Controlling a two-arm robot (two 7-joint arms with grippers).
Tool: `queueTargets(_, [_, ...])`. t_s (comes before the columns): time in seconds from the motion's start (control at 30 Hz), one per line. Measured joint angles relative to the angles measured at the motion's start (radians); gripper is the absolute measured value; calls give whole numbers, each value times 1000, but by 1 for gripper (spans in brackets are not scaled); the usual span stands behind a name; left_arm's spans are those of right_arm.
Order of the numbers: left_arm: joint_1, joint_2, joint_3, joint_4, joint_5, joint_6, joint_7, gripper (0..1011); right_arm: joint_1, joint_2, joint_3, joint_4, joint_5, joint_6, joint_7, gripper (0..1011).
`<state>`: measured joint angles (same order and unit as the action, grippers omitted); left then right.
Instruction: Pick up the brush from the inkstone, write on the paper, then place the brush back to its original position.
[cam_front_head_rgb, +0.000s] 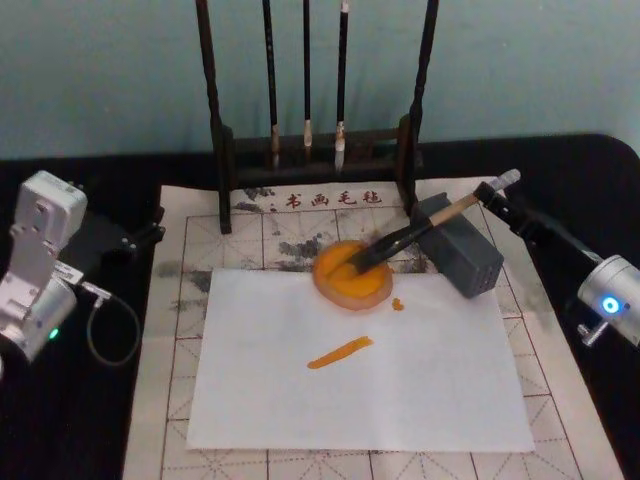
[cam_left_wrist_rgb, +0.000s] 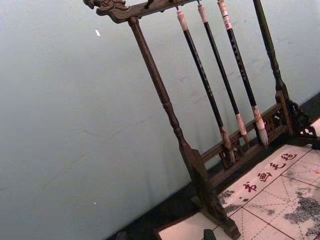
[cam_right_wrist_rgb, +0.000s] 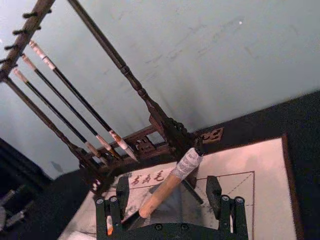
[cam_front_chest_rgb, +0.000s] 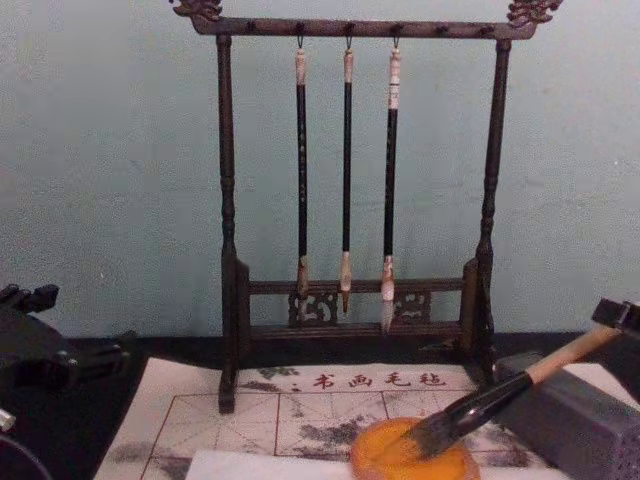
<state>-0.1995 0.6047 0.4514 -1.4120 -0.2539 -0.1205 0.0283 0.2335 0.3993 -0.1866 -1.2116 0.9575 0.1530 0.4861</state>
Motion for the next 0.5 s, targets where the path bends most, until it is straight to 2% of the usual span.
queueTargets(0.23, [0, 0, 0, 0, 0, 0, 0, 1001, 24, -25, 7, 51, 90, 46, 25, 1000])
queueTargets(0.5, [0, 0, 0, 0, 0, 0, 0, 1001, 31, -39, 14, 75, 157, 67, 39, 1000])
